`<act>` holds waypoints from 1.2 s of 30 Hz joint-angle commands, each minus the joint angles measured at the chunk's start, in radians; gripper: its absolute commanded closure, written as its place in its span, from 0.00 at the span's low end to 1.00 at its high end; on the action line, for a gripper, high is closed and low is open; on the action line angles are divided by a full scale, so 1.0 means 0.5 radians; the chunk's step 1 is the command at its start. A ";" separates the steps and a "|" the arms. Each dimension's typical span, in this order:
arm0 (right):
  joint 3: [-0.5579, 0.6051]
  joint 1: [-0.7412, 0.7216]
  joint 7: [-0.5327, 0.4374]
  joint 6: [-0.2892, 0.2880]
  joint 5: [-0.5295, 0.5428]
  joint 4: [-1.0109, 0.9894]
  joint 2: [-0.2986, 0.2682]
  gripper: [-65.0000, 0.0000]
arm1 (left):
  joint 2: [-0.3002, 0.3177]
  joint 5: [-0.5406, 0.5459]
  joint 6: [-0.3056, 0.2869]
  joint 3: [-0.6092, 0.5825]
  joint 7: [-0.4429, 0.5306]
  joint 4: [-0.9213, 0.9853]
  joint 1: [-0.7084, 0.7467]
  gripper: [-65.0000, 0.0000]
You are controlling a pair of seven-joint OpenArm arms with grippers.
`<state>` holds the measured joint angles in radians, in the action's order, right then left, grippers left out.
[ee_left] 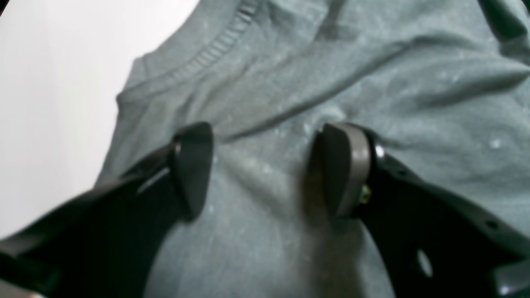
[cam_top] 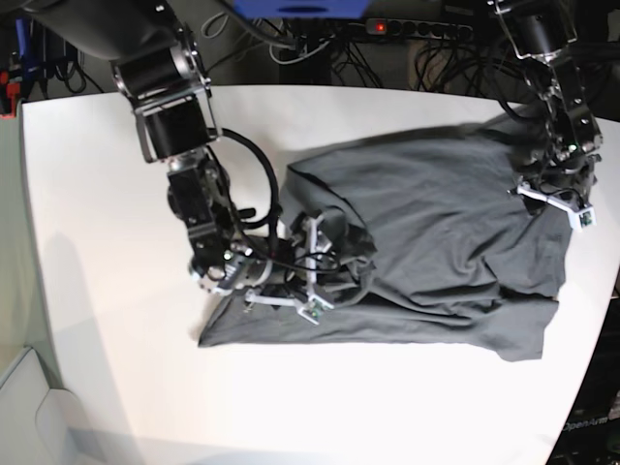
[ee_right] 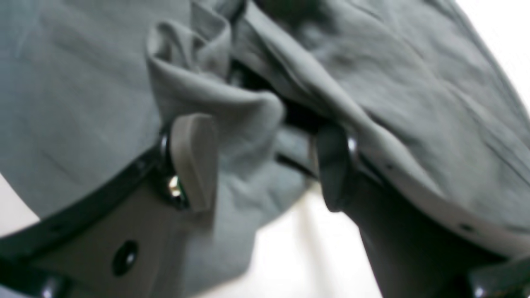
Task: Layout the t-shirt on the table in an organized manner, then fold the t-shirt properly
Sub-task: 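Grasp bunched shirt fabric with the right gripper, then drag the grasped fabric with the right gripper away from the left gripper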
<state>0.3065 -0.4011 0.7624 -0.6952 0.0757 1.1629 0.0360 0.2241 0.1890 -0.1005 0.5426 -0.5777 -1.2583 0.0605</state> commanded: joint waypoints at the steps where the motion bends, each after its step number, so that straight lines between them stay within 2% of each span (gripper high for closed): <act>1: -0.004 -0.059 -0.053 -0.006 0.019 -0.007 0.012 0.40 | 0.004 -0.039 0.031 0.003 -0.205 0.029 0.034 0.38; 8: -0.004 -0.114 -0.167 -0.006 0.022 -0.225 0.055 0.40 | 0.004 -0.039 0.031 0.003 -0.205 0.029 0.034 0.38; 13: -0.001 -0.117 -0.213 -0.006 0.022 -0.235 0.092 0.40 | 0.004 -0.039 0.031 0.003 -0.205 0.029 0.034 0.38; 19: 0.064 -0.092 -0.191 -0.006 0.031 -0.235 0.132 0.49 | 0.004 -0.039 0.031 0.003 -0.205 0.029 0.034 0.38; 23: 0.235 -0.043 -0.191 -0.006 0.028 -0.225 0.135 0.63 | 0.004 -0.039 0.031 -0.001 -0.205 0.026 0.031 0.38; 27: 0.281 0.030 -0.164 -0.006 0.019 -0.103 0.129 0.88 | 0.004 -0.039 0.031 -0.007 -0.205 0.029 -0.003 0.38; 29: 0.281 0.073 -0.109 -0.006 0.019 0.032 0.117 0.95 | 0.004 -0.039 0.031 -0.010 -0.205 0.029 -0.006 0.38; 33: 0.193 0.227 0.109 -0.006 0.019 0.496 0.006 0.97 | 0.004 -0.039 0.031 -0.013 -0.205 0.029 -0.046 0.38; 36: 0.082 0.362 0.201 -0.006 0.019 0.818 -0.074 0.97 | 0.004 -0.039 0.031 -0.013 -0.205 0.045 -0.080 0.38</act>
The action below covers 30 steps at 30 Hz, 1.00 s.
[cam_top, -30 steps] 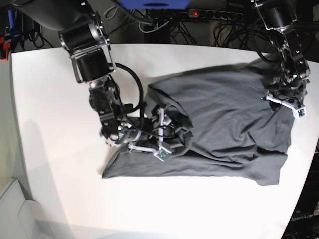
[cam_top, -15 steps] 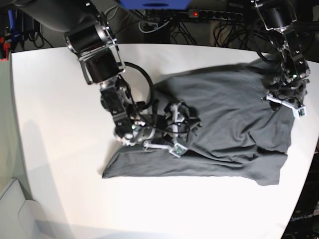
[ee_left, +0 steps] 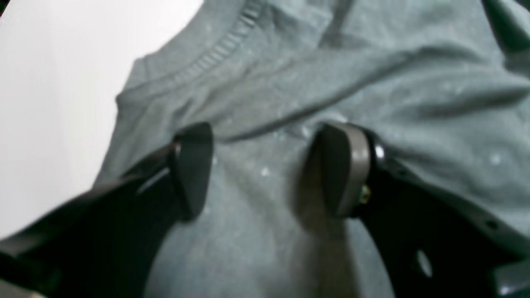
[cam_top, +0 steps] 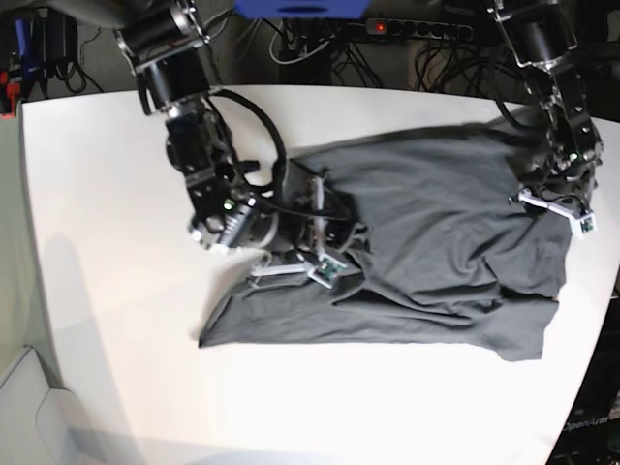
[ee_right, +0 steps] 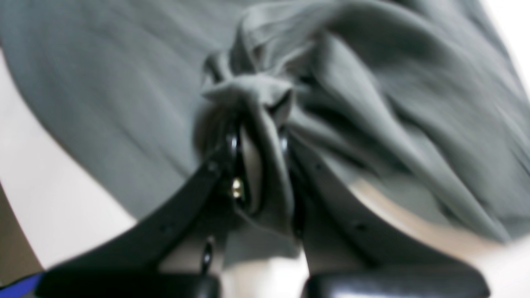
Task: Layout the t-shirt on the table in an organized manner, then fold the t-shirt properly
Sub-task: 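Drag the grasped fabric with the right gripper away from the left gripper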
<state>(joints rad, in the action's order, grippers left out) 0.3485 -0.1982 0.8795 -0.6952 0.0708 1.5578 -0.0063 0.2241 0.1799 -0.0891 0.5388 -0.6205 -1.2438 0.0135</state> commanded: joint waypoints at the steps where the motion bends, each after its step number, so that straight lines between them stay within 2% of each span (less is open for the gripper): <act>1: -0.045 -0.004 -0.005 -0.006 0.029 0.114 -0.023 0.97 | 0.004 -0.021 0.008 -0.005 -0.120 0.013 0.011 0.38; 6: -0.392 0.244 0.093 -0.006 0.029 0.483 -0.145 0.97 | 0.004 -0.021 0.008 -0.005 -0.132 0.010 -0.044 0.38; 9: -0.619 0.389 0.102 -0.006 0.029 0.611 -0.207 0.97 | 0.054 -0.021 0.008 -0.024 -0.135 0.007 -0.072 0.38; 15: -1.064 0.686 0.102 -0.006 0.029 0.682 -0.238 0.96 | 0.139 -0.008 0.008 -0.165 -0.135 0.000 -0.081 0.38; 23: -1.128 1.039 0.099 -0.006 0.041 0.707 -0.222 0.96 | 0.142 -0.021 0.008 -0.171 -0.123 0.019 -0.078 0.38; 25: -1.137 1.061 0.099 -0.006 0.032 0.728 -0.201 0.91 | 0.142 -0.021 0.008 -0.171 -0.120 0.019 -0.075 0.38; 30: -1.193 1.082 0.099 -0.006 0.029 0.799 -0.271 0.65 | 0.142 -0.021 0.008 -0.171 -0.120 0.019 -0.065 0.38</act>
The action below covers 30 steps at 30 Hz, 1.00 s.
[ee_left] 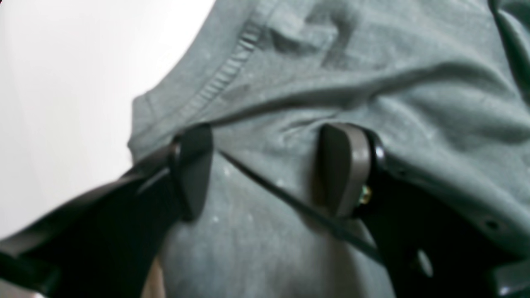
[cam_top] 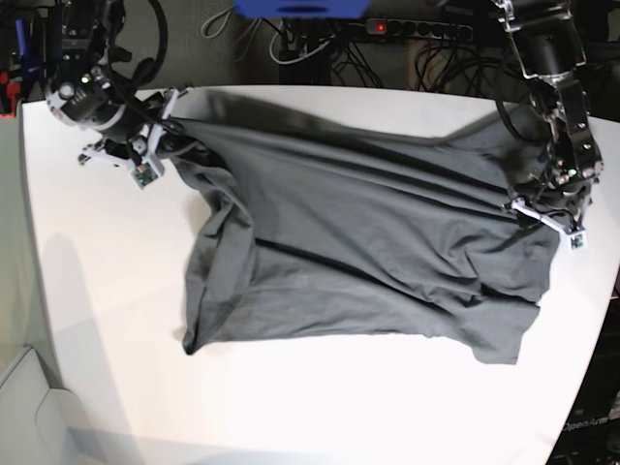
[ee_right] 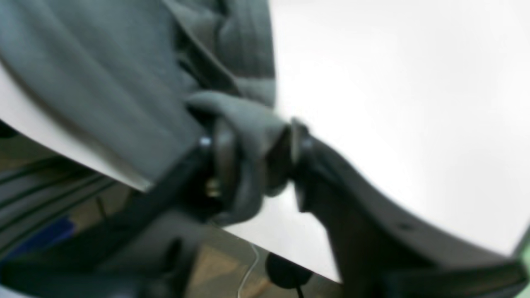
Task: Layout the t-shirt on the table in an organized manner, then fold the t-shirt properly
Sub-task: 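Drag the grasped fabric with the right gripper away from the left gripper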
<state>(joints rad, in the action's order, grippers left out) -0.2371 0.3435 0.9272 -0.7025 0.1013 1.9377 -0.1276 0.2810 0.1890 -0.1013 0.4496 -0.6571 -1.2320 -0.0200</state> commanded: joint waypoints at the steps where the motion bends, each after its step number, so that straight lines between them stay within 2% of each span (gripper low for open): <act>1: -0.064 -0.004 0.004 0.009 -0.032 0.051 -0.035 0.61 | 0.029 -0.039 0.032 0.008 -0.047 -0.005 0.002 0.38; 5: -0.325 -0.084 0.004 0.009 -0.023 0.088 -0.032 0.46 | 0.072 -0.039 0.032 0.008 -0.047 -0.005 0.005 0.38; 8: -0.430 -0.231 0.004 0.009 -0.017 0.091 -0.026 0.47 | 0.087 -0.039 0.032 0.008 -0.056 -0.005 0.008 0.38; 13: -0.166 -0.569 0.028 0.009 -0.029 0.091 -0.026 0.58 | 0.112 -0.039 0.032 0.008 -0.065 -0.014 0.008 0.38; 15: -0.049 -0.710 0.154 0.009 -0.017 0.082 -0.013 0.58 | 0.121 -0.039 0.032 0.008 -0.065 -0.014 0.014 0.38; 19: 0.206 -0.995 0.360 0.009 -0.026 0.026 0.165 0.56 | 0.127 -0.039 0.032 0.008 -0.065 -0.023 0.063 0.38; 24: 0.433 -1.235 0.320 0.009 -0.029 -0.409 0.364 0.55 | 0.127 -0.039 0.032 0.008 -0.065 -0.026 0.063 0.38; 30: 0.451 -1.275 0.173 0.009 -0.020 -0.851 0.438 0.58 | 0.124 -0.039 0.032 0.011 -0.065 -0.023 0.103 0.38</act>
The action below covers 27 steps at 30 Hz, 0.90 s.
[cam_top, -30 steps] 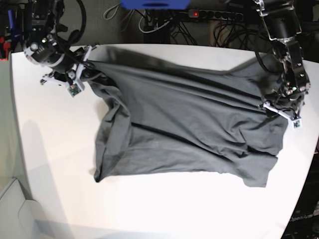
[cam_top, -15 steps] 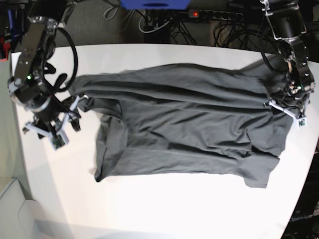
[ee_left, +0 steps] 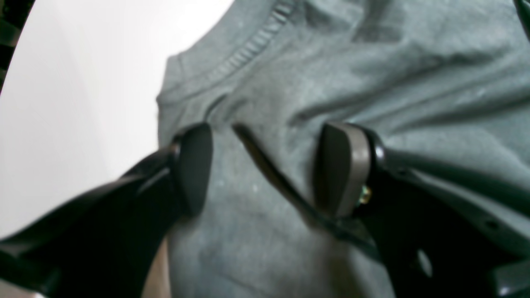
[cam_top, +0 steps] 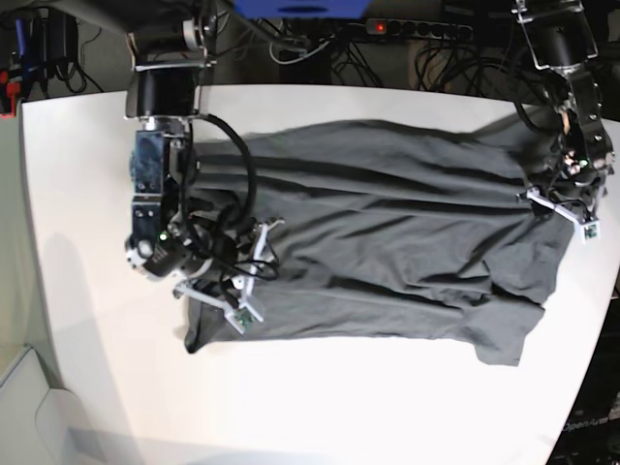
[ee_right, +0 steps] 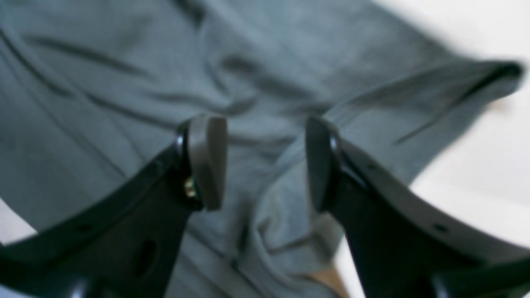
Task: Layout the t-shirt on the table in an organized manner, then fold the t-shirt properly
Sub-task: 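Drag the grasped fabric with the right gripper away from the left gripper, then move the right gripper to the shirt's hem and grasp it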
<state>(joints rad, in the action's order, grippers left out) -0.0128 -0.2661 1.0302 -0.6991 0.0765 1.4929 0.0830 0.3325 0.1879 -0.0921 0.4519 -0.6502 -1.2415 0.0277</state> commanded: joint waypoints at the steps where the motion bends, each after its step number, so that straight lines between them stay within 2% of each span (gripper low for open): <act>1: 0.003 -0.049 -0.070 0.002 0.023 -0.035 0.017 0.61 | 0.018 -0.037 0.014 0.006 -0.079 -0.001 0.008 0.38; 6: -0.013 -0.019 -0.193 0.002 0.017 -0.342 -0.011 0.76 | 0.012 -0.037 0.014 0.009 -0.076 0.002 0.001 0.38; 10: -0.111 -0.013 -0.307 0.002 0.017 -0.465 -0.143 0.85 | 0.012 -0.037 0.014 0.006 -0.070 0.008 -0.005 0.38; 20: -0.458 -0.166 -0.580 0.002 0.017 -0.885 -0.579 0.86 | 0.012 -0.037 0.014 0.006 -0.064 -0.004 -0.008 0.38; 23: -0.534 -0.187 -0.567 0.002 0.030 -0.867 -0.622 0.86 | 0.012 -0.037 0.014 0.006 -0.070 -0.004 -0.008 0.38; 27: -0.581 -0.187 -0.561 0.002 0.023 -0.581 -0.619 0.86 | 0.015 -0.021 0.014 0.006 -0.079 -0.093 -0.005 0.38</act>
<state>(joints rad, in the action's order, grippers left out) -0.3023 -0.3210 0.7849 -0.6910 0.0578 1.1801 -0.2161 0.3279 0.1852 -0.0891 0.4534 -0.6880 -1.2732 0.0307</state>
